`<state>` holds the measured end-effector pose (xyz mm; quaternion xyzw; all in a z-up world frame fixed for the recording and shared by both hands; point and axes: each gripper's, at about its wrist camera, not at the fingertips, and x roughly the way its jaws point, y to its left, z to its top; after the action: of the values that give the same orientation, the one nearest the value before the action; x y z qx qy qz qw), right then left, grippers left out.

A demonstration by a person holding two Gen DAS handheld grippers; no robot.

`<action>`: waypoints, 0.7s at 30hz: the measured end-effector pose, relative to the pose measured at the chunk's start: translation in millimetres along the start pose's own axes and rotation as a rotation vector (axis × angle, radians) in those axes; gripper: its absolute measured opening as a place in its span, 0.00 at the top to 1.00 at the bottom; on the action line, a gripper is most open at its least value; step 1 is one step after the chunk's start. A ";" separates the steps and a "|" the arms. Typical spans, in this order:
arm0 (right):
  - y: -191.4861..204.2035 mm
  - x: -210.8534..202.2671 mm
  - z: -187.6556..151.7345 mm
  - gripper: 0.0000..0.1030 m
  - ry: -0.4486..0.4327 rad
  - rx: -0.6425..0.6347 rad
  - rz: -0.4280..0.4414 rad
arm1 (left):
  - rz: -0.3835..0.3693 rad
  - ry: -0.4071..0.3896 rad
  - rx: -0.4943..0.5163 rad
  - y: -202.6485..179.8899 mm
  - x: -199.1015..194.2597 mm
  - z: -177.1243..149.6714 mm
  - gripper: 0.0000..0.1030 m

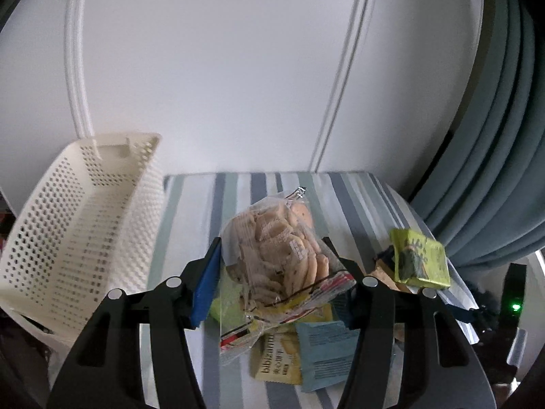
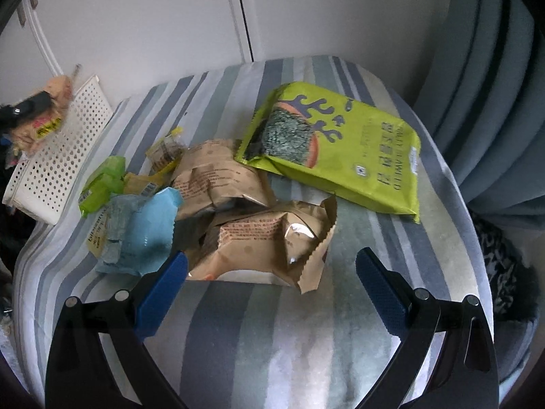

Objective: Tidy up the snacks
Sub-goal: 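Lift the clear cracker bag with the left tool toward the white basket, then release the cracker bag into the basket with the left tool while the right tool grasps a brown paper bag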

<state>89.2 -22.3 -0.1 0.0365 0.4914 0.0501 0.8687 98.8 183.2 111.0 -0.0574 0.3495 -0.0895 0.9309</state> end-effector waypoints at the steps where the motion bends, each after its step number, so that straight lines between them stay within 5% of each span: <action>1: 1.2 0.8 0.9 0.05 0.004 0.000 0.004 | 0.004 -0.007 -0.004 3.2 -2.5 1.5 0.44; 11: 19.6 14.6 10.9 0.05 0.028 -0.044 -0.034 | 0.101 -0.094 -0.073 53.4 -37.4 20.3 0.44; 21: 19.3 34.8 17.4 0.05 0.101 -0.049 -0.035 | 0.242 -0.070 -0.178 124.5 -32.2 14.3 0.44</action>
<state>121.0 0.9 -18.5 0.0040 0.5337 0.0490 0.8442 100.2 312.2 121.3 -0.1005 0.3277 0.0567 0.9377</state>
